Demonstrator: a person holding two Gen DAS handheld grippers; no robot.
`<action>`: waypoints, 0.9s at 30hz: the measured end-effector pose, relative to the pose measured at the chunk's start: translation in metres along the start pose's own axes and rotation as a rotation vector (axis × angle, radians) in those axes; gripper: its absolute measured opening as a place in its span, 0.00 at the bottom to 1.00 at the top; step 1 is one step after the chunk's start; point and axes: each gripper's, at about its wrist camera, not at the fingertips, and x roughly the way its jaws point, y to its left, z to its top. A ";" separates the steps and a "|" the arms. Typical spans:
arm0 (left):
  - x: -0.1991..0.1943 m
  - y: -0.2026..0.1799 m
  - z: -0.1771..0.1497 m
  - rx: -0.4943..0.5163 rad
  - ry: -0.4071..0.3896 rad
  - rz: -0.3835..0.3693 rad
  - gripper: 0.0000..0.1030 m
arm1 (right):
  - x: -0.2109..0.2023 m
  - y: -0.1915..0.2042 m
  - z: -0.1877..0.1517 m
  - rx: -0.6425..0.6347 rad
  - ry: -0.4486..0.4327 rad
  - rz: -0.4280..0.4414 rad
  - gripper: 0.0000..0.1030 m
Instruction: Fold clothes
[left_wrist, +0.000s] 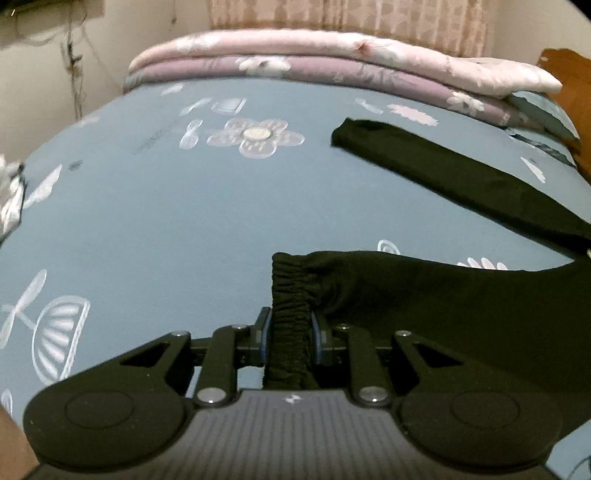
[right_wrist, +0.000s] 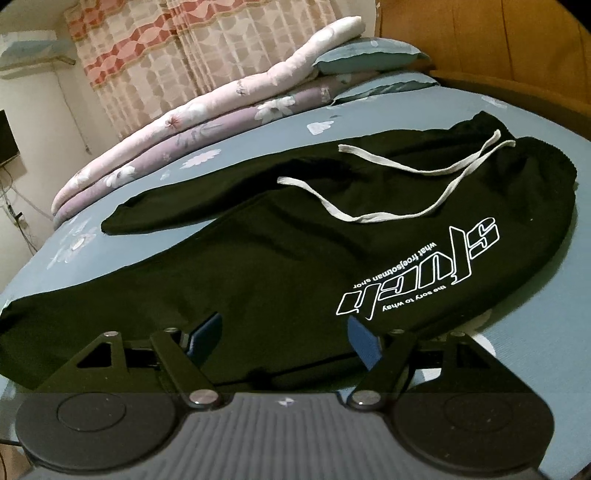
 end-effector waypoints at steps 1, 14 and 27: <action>-0.002 0.003 -0.001 -0.008 0.008 0.001 0.19 | 0.000 -0.001 0.001 0.006 0.000 0.004 0.77; 0.019 0.020 -0.021 -0.110 0.116 0.005 0.26 | -0.008 -0.044 0.010 0.131 -0.013 -0.012 0.77; -0.032 -0.004 -0.015 -0.058 0.035 -0.064 0.35 | 0.005 0.001 0.019 -0.150 0.064 0.106 0.77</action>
